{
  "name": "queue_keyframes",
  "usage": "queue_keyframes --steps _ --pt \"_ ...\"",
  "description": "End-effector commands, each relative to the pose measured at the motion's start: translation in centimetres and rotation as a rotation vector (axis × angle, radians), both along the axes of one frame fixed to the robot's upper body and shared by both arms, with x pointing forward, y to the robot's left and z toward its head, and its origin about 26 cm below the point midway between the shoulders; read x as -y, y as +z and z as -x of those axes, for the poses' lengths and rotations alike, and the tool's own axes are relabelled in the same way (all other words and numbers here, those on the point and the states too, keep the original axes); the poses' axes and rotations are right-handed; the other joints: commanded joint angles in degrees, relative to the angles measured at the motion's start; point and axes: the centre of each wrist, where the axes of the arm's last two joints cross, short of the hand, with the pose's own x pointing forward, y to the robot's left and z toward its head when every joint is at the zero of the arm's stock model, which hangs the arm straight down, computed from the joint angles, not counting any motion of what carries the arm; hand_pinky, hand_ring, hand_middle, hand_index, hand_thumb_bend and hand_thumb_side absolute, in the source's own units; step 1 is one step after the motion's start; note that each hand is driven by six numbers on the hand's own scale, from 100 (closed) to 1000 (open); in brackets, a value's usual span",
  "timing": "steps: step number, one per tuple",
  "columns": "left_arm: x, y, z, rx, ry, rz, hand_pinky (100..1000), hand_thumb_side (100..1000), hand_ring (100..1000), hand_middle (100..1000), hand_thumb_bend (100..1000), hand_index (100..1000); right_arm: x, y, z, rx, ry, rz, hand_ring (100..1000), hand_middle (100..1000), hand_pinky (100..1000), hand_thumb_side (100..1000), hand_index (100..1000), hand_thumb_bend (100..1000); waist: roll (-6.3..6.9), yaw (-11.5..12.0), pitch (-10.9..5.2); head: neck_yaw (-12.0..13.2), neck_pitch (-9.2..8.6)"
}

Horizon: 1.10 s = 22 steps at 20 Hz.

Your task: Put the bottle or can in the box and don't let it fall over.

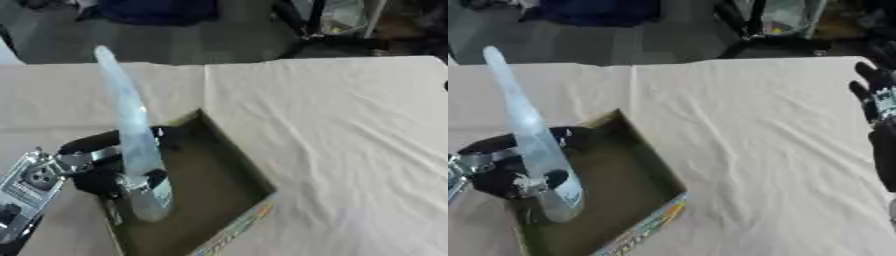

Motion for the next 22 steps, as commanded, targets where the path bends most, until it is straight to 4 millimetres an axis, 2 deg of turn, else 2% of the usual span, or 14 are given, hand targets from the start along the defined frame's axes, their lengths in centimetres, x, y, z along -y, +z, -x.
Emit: queue_keyframes --steps 1,2,3,4,5,6,9,13,16,17,18,19,20,22 --pt "-0.33 1.06 0.14 0.011 -0.017 -0.002 1000 105 1000 1000 100 909 0.43 1.15 0.34 0.034 -0.008 0.023 1000 969 1000 470 1000 100 0.14 -0.12 -1.18 0.06 -0.38" --pt "-0.34 1.15 0.17 0.012 -0.019 0.014 1000 225 1000 1000 100 911 0.44 1.16 0.34 0.034 -0.008 0.022 1000 968 1000 470 1000 100 0.17 -0.13 -1.2 0.04 -0.39" --pt "-0.39 1.21 0.17 0.014 -0.018 0.028 1000 683 1000 1000 311 914 0.44 1.16 0.34 0.033 -0.008 0.022 1000 968 1000 470 1000 100 0.19 -0.15 -1.22 0.02 -0.42" --pt "-0.48 1.27 0.16 0.019 -0.009 0.044 1000 818 1000 1000 423 914 0.44 1.18 0.33 0.034 -0.008 0.021 1000 968 1000 470 1000 100 0.23 -0.18 -1.23 0.01 -0.48" --pt "-0.54 1.32 0.17 0.026 0.0 0.055 1000 998 1000 1000 568 910 0.44 1.19 0.33 0.034 -0.007 0.02 1000 968 1000 470 1000 100 0.25 -0.21 -1.25 0.0 -0.52" --pt "-0.62 1.39 0.17 0.037 0.015 0.064 1000 1000 1000 1000 642 909 0.44 1.2 0.33 0.034 -0.008 0.019 1000 968 1000 470 1000 100 0.27 -0.23 -1.26 0.01 -0.53" --pt "-0.69 1.46 0.23 0.076 0.059 0.068 1000 1000 1000 1000 745 916 0.45 1.23 0.32 0.033 -0.007 0.017 1000 967 1000 470 1000 100 0.36 -0.34 -1.36 0.07 -0.48" --pt "-0.57 1.37 0.39 0.121 0.081 0.041 1000 1000 1000 1000 750 927 0.5 1.26 0.33 0.032 -0.007 0.016 1000 966 1000 470 1000 100 0.53 -0.58 -1.61 0.23 -0.66" --pt "-0.67 1.29 0.5 0.133 0.083 0.026 1000 1000 1000 1000 675 932 0.55 1.28 0.34 0.031 -0.008 0.015 1000 966 1000 470 1000 100 0.65 -0.59 -1.77 0.53 -0.44" --pt "-0.71 1.31 0.55 0.137 0.079 0.02 1000 790 1000 1000 447 937 0.56 1.28 0.34 0.031 -0.008 0.015 1000 966 1000 470 1000 100 0.69 -0.58 -1.8 0.58 -0.42" --pt "-0.65 1.24 0.62 0.134 0.064 0.004 1000 507 1000 1000 332 933 0.57 1.27 0.35 0.03 -0.008 0.015 1000 966 1000 470 1000 100 0.75 -0.62 -1.84 0.63 -0.4" --pt "-0.6 1.13 0.66 0.125 0.045 -0.015 1000 368 1000 1000 262 932 0.58 1.26 0.35 0.029 -0.008 0.016 1000 965 1000 470 1000 100 0.79 -0.64 -1.88 0.67 -0.41" --pt "-0.6 0.93 0.64 0.105 0.03 -0.028 1000 100 1000 1000 124 932 0.58 1.27 0.35 0.029 -0.008 0.016 1000 965 1000 470 1000 100 0.82 -0.68 -1.92 0.72 -0.48" --pt "-0.63 0.73 0.57 0.068 0.013 -0.032 1000 100 1000 1000 100 936 0.58 1.29 0.35 0.029 -0.008 0.015 1000 965 1000 470 1000 100 0.86 -0.73 -1.96 0.72 -0.48"
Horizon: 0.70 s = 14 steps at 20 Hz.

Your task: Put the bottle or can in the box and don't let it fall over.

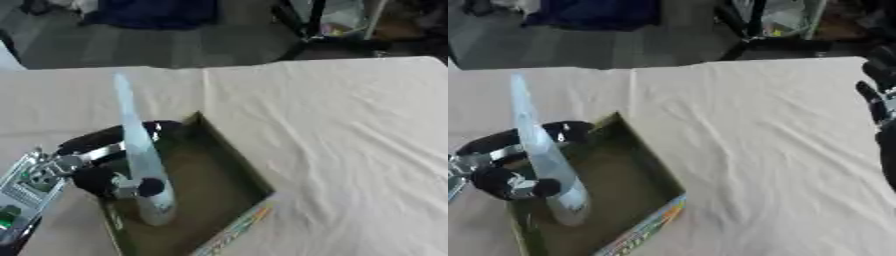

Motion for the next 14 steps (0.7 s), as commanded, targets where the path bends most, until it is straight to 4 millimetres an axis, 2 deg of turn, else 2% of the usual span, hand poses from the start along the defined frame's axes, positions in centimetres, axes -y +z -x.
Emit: queue_keyframes --steps 1,2,3,5,6,7,9,12,14 --pt "-0.6 0.7 0.1 -0.021 -0.021 -0.03 1000 100 1000 1000 100 936 0.3 1.1 0.3 0.033 -0.004 0.022 1000 965 1000 470 1000 100 -0.03 -0.06 -1.35 0.14 -0.37" --pt "-0.7 0.8 0.1 -0.032 -0.018 -0.018 1000 378 1000 1000 138 934 0.3 1.1 0.3 0.033 -0.004 0.021 1000 964 1000 470 1000 100 -0.01 -0.04 -1.38 0.13 -0.33" --pt "-0.8 0.8 0.1 -0.04 -0.013 -0.006 1000 473 1000 1000 172 934 0.3 1.2 0.3 0.033 -0.004 0.021 1000 965 1000 470 1000 100 0.02 -0.03 -1.39 0.13 -0.3" --pt "-1.0 1.1 0.3 -0.048 -0.004 0.014 1000 487 1000 1000 166 932 0.4 1.2 0.3 0.032 -0.005 0.021 1000 965 1000 470 1000 100 0.07 0.0 -1.4 0.06 -0.26" --pt "-1.3 1.3 0.5 -0.049 0.001 0.022 1000 465 1000 1000 119 932 0.4 1.2 0.3 0.032 -0.005 0.021 1000 965 1000 467 1000 100 0.09 0.04 -1.4 0.02 -0.25" --pt "-1.5 1.5 0.7 -0.047 0.009 0.029 1000 442 1000 1000 150 933 0.4 1.2 0.3 0.032 -0.006 0.022 1000 965 1000 470 1000 100 0.11 0.08 -1.39 -0.01 -0.24" --pt "-2.1 1.9 1.0 -0.045 0.022 0.04 1000 423 1000 1000 145 934 0.4 1.1 0.4 0.032 -0.008 0.023 1000 965 1000 470 1000 100 0.13 0.18 -1.38 -0.12 -0.28" --pt "-2.7 2.4 1.4 -0.044 0.023 0.057 1000 485 1000 1000 195 939 0.5 1.1 0.4 0.032 -0.011 0.025 1000 965 1000 470 1000 100 0.14 0.33 -1.4 -0.24 -0.34" --pt "-3.2 2.7 1.6 -0.043 0.033 0.066 1000 494 1000 1000 208 940 0.5 1.1 0.4 0.032 -0.011 0.026 1000 965 1000 470 1000 100 0.15 0.41 -1.42 -0.23 -0.36"
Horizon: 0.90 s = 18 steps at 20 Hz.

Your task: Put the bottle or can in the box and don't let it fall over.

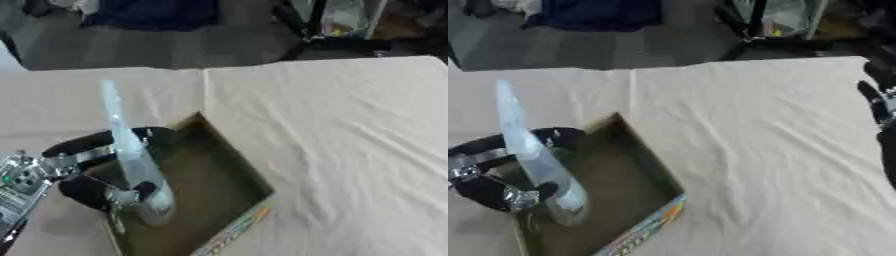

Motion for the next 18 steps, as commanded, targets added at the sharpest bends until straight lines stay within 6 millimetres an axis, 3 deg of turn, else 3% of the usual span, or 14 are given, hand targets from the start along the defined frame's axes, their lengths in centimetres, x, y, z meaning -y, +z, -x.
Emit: queue_keyframes --steps 1,11,13,16,18 --pt "-1.3 1.7 0.5 0.035 0.025 -0.006 1000 500 1000 1000 213 941 0.4 1.1 0.4 0.033 -0.006 0.024 1000 965 1000 470 1000 100 0.03 0.1 -1.39 -0.14 -0.41" --pt "-3.9 1.7 1.2 0.031 0.107 -0.01 1000 548 1000 1000 226 947 0.5 1.1 0.4 0.036 -0.013 0.024 1000 964 1000 470 1000 100 0.09 0.25 -1.31 -0.33 -0.5" --pt "-4.5 1.5 1.4 0.026 0.127 -0.008 1000 557 1000 1000 211 947 0.5 1.1 0.4 0.037 -0.015 0.022 1000 965 1000 470 1000 100 0.08 0.25 -1.28 -0.41 -0.57" --pt "-5.9 0.9 2.0 0.01 0.194 -0.005 1000 656 1000 1000 160 963 0.6 1.2 0.4 0.041 -0.018 0.018 1000 965 1000 470 1000 100 0.12 0.3 -1.18 -0.66 -0.48" --pt "-7.2 0.1 2.5 -0.009 0.269 0.015 1000 646 1000 1000 109 962 0.6 1.2 0.4 0.043 -0.021 0.016 1000 965 1000 470 1000 100 0.11 0.41 -1.06 -0.96 -0.5"
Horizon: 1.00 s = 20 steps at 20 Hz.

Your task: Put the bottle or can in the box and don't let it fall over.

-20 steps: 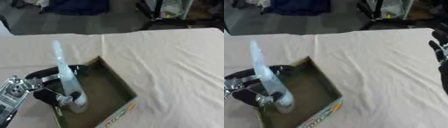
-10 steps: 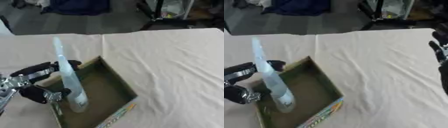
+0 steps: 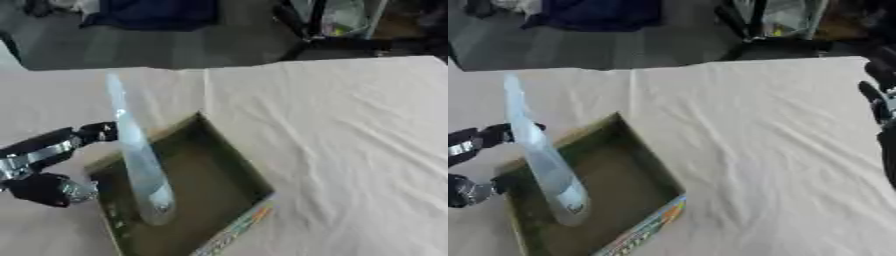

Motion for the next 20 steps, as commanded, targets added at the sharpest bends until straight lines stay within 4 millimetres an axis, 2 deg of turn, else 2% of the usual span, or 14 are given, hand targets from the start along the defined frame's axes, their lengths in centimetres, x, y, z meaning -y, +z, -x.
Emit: queue_keyframes --steps 1,4,6,7,8,13,15,20 --pt "-2.5 0.7 0.8 0.031 0.119 0.011 1000 635 1000 1000 100 961 0.4 1.3 0.3 0.042 -0.01 0.021 1000 965 1000 470 1000 100 0.03 0.19 -0.99 -0.6 -0.54" --pt "-4.4 0.4 1.8 0.096 0.273 0.11 1000 623 1000 1000 100 956 0.5 1.3 0.3 0.044 -0.016 0.021 1000 965 1000 470 1000 100 -0.1 0.53 -0.88 -1.02 -0.8" --pt "-5.1 0.6 2.3 0.182 0.388 0.222 1000 681 1000 1000 100 953 0.5 1.3 0.3 0.044 -0.015 0.023 1000 965 1000 470 1000 100 -0.24 0.62 -0.82 -1.16 -0.96" --pt "-5.2 0.8 2.4 0.231 0.434 0.29 1000 754 1000 1000 100 948 0.5 1.3 0.3 0.045 -0.015 0.023 1000 965 1000 470 1000 100 -0.34 0.64 -0.82 -1.22 -1.03" --pt "-5.2 1.0 2.4 0.271 0.472 0.356 1000 756 1000 1000 100 945 0.5 1.2 0.3 0.045 -0.016 0.022 1000 965 1000 470 1000 100 -0.4 0.63 -0.82 -1.2 -1.1" --pt "-4.2 2.6 1.4 0.406 0.597 0.745 1000 712 1000 1000 104 960 0.4 1.0 0.4 0.039 -0.016 0.019 1000 966 1000 470 1000 100 -0.65 0.68 -1.01 -0.46 -1.48" --pt "-3.7 3.0 0.6 0.424 0.636 0.882 1000 735 1000 1000 201 973 0.4 1.0 0.4 0.037 -0.015 0.016 1000 966 1000 470 1000 100 -0.76 0.66 -1.07 -0.32 -1.48" --pt "-2.3 3.8 -0.6 0.494 0.677 1.039 1000 736 1000 1000 272 964 0.3 1.0 0.4 0.036 -0.012 0.01 1000 966 1000 470 1000 100 -0.93 0.52 -1.03 -0.12 -1.47"
